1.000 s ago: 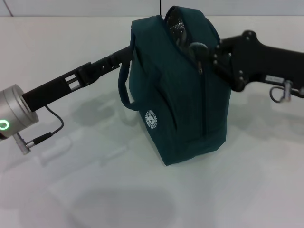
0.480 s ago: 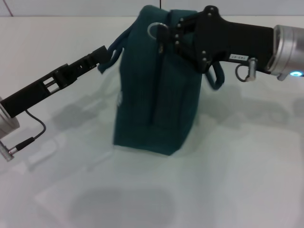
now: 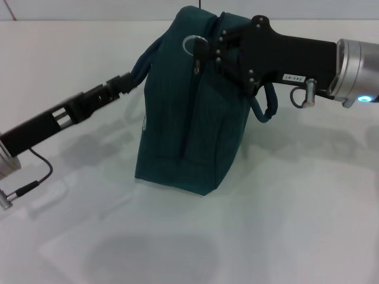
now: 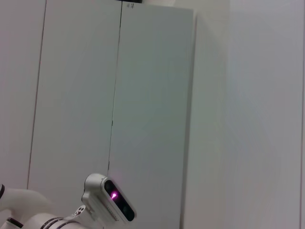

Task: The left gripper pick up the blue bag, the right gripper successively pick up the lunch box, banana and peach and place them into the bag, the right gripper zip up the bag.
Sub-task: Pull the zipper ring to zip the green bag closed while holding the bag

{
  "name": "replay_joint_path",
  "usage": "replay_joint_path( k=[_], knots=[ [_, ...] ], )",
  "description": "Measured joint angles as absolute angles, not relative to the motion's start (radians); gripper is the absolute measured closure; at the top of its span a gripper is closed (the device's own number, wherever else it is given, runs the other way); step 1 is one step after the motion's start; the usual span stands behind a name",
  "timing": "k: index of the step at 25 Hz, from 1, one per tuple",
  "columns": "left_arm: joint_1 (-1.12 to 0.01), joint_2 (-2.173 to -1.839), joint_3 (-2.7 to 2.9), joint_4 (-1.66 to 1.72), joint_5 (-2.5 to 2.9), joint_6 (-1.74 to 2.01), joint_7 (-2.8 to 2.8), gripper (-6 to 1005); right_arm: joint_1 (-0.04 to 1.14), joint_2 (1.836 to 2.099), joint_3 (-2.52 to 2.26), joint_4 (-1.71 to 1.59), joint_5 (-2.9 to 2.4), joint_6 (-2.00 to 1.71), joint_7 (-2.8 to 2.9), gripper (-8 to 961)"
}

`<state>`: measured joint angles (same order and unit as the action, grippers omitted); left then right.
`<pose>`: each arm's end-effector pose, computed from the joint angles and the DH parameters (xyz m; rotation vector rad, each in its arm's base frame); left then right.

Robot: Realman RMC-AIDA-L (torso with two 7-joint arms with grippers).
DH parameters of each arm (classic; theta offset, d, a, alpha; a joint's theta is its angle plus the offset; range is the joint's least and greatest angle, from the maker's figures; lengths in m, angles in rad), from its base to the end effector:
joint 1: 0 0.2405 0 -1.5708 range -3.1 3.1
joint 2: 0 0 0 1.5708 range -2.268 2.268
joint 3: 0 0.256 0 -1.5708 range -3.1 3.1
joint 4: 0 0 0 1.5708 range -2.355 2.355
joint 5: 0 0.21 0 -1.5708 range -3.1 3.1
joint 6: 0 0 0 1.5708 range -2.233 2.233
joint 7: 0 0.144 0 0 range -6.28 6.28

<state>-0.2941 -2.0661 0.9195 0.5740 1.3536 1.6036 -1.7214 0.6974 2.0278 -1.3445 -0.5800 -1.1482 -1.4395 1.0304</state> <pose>-0.2772 0.2872 0.0199 -2.2527 -1.2606 -1.4047 0.1281 0.3672 -0.0215 -2.6732 -0.0983 1.1713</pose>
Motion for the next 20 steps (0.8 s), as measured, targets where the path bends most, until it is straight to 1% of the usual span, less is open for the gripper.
replay_joint_path(
  k=[8, 20],
  knots=[
    [-0.284, -2.062, 0.925, 0.577, 1.388, 1.644, -1.59, 124, 0.691, 2.028, -1.349, -0.571, -1.139, -1.44, 1.029, 910],
    [-0.302, -2.076, 0.92, 0.577, 1.421, 1.65, -1.557, 127, 0.702, 2.028, -1.403, -0.572, -1.11, -1.44, 1.029, 905]
  ],
)
